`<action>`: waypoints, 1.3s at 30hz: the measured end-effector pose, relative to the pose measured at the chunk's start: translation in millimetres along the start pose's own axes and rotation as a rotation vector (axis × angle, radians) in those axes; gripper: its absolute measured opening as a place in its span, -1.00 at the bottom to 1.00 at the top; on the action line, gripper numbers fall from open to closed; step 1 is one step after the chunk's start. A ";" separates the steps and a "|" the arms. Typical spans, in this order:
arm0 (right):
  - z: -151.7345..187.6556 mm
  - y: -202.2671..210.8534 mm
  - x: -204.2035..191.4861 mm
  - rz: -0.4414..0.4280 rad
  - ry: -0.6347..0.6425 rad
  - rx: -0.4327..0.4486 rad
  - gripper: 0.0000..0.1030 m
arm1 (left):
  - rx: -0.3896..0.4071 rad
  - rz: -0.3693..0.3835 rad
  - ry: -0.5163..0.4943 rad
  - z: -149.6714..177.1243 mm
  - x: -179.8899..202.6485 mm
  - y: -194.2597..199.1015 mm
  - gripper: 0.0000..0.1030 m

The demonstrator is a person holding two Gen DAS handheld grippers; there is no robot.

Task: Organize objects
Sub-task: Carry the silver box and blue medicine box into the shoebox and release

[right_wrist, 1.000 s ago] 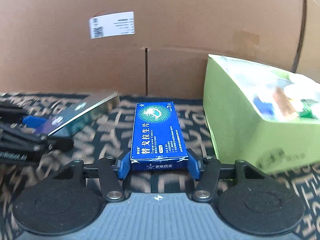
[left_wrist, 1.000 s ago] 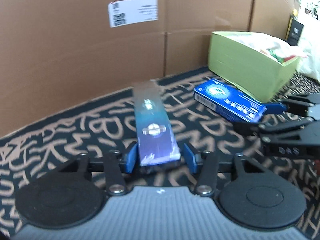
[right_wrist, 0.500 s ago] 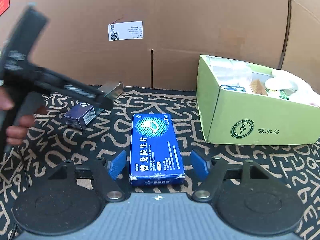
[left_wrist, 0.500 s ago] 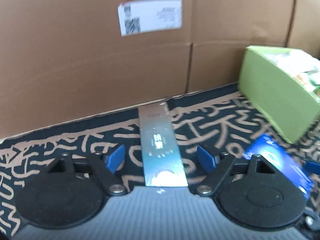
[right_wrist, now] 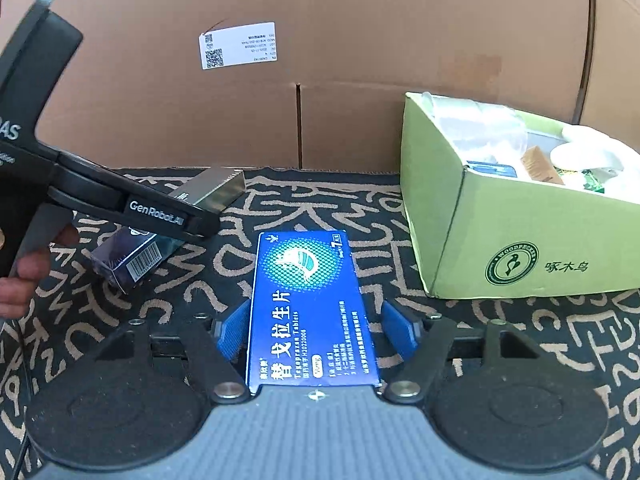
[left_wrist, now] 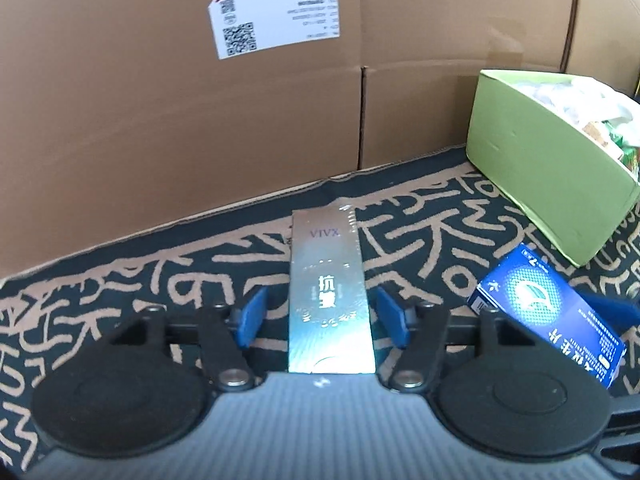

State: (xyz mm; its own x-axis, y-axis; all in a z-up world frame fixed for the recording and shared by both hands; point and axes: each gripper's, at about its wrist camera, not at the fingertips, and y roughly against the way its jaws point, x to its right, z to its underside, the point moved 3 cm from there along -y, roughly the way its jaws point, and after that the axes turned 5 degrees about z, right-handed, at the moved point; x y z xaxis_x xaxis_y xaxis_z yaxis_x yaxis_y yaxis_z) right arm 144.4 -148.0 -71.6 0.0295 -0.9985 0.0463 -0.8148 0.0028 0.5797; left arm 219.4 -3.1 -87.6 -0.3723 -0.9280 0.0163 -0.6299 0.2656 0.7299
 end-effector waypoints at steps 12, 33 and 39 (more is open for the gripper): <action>11.2 55.8 15.9 -0.076 -0.048 0.061 0.17 | 0.034 0.130 0.003 1.2 43.2 46.7 -0.27; -76.3 83.1 194.8 0.331 -0.142 0.395 0.17 | 0.279 0.356 -0.018 -143.6 216.6 62.2 -0.27; -84.0 43.7 200.0 0.315 -0.137 0.376 0.17 | 0.273 0.309 -0.038 -156.0 235.1 9.7 -0.16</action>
State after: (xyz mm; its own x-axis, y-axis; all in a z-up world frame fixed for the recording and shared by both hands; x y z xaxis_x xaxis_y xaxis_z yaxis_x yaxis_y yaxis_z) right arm 163.3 -343.0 31.3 -0.3066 -0.9505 0.0498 -0.9247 0.3098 0.2210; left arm 232.1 -259.5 29.8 -0.5937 -0.7849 0.1774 -0.6404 0.5943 0.4865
